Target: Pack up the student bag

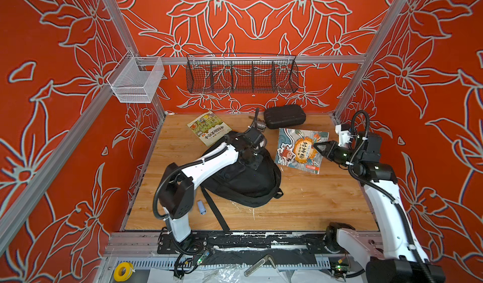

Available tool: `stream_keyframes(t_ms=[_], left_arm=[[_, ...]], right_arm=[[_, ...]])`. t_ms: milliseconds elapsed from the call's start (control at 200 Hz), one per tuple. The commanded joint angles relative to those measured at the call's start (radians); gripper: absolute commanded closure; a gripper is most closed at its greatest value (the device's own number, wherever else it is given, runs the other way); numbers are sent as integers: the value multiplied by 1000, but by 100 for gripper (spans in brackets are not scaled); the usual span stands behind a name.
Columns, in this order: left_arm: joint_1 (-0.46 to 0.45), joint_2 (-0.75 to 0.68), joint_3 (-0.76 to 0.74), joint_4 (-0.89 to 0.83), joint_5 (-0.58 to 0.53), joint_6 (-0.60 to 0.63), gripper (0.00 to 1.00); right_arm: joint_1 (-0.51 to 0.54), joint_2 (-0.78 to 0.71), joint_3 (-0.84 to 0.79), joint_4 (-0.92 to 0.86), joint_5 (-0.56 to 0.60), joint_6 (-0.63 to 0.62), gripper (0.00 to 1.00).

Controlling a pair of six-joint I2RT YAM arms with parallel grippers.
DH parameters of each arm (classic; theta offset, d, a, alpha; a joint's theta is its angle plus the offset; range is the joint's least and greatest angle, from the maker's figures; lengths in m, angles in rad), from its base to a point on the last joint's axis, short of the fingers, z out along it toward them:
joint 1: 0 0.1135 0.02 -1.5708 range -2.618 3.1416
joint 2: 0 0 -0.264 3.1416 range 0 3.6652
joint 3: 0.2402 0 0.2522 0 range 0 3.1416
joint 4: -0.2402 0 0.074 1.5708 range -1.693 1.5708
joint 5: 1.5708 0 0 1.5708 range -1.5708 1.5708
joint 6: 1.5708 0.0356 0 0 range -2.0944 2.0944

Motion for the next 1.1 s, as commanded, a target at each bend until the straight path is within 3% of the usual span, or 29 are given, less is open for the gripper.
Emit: stream_keyframes(t_ms=[0,110,150,200,255,305,520,701,891,1096], left_arm=[[8,-7,-17,-46,55,27,100],[2,10,-48,-32,99,14,100],[-5,13,-65,-10,129,3,90],[-24,11,-90,29,149,-20,68],[-44,15,-107,74,171,-43,51],[-59,29,-105,104,191,-66,45],[-75,128,-82,222,246,-174,39],[-83,192,-71,258,237,-213,36],[-98,242,-35,291,307,-232,34],[-100,131,-137,271,264,-249,34]], right_arm=[[7,-21,44,-49,-47,40,100],[12,-32,68,-155,-45,1,100],[14,-39,73,-198,-38,-17,100],[16,-46,78,-247,-19,-42,100],[18,-49,80,-295,17,-67,100],[21,-50,87,-346,70,-99,100],[23,-50,143,-446,239,-177,100],[24,-30,137,-428,198,-176,100],[28,-29,124,-423,207,-188,100],[27,-32,112,-429,210,-202,100]])
